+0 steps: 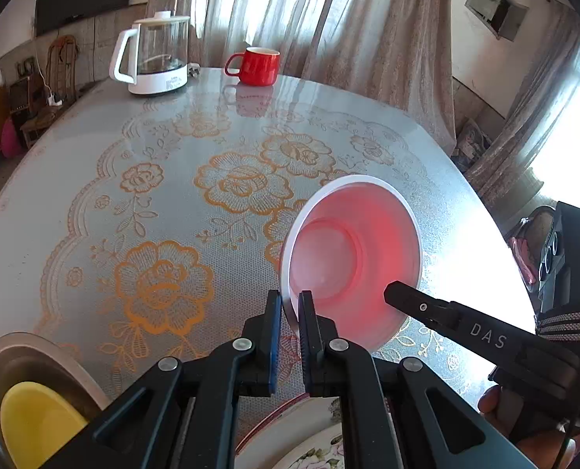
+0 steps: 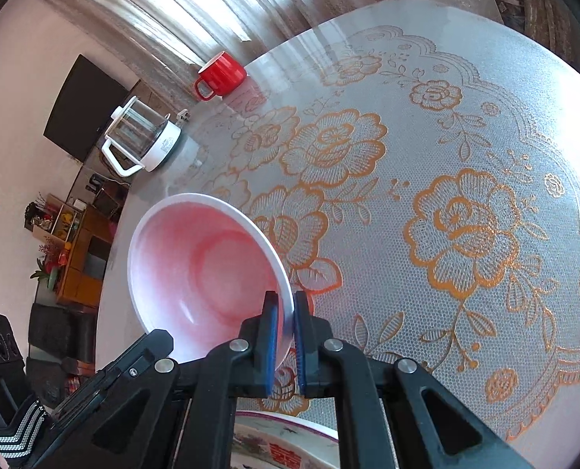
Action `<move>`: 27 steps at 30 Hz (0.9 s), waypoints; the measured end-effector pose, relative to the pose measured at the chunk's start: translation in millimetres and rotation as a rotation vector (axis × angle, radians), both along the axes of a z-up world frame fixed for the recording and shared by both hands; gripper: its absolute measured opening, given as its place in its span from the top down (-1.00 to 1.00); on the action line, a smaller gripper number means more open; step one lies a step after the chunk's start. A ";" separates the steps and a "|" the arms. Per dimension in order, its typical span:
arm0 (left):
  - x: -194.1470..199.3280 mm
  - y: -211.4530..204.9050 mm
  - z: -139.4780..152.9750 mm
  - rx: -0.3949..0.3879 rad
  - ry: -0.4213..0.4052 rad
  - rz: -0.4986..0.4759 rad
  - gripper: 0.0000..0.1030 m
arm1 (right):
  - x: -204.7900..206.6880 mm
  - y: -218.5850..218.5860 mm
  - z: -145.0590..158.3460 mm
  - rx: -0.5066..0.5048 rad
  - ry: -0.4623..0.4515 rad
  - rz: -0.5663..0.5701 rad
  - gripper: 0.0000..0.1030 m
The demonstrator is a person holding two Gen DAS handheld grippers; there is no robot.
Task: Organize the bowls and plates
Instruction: 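Lift the red bowl and carry it over the steel bowl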
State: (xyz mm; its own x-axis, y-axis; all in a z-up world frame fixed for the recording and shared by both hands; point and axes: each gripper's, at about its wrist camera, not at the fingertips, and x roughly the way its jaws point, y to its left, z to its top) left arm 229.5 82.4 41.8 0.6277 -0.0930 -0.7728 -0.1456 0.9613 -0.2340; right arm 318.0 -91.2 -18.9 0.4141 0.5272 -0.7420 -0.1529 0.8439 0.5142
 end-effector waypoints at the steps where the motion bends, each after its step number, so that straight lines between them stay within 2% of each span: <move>1: -4.1 -0.5 2.6 0.011 -0.012 0.000 0.84 | -2.1 1.9 1.6 -0.001 -0.006 0.007 0.87; 16: -56.3 2.2 23.7 0.093 -0.137 0.001 0.84 | -35.4 13.0 13.5 0.028 -0.042 0.061 0.87; 27: -78.6 14.1 27.9 0.062 -0.167 0.008 0.84 | -57.7 23.1 26.5 0.021 -0.084 0.097 0.87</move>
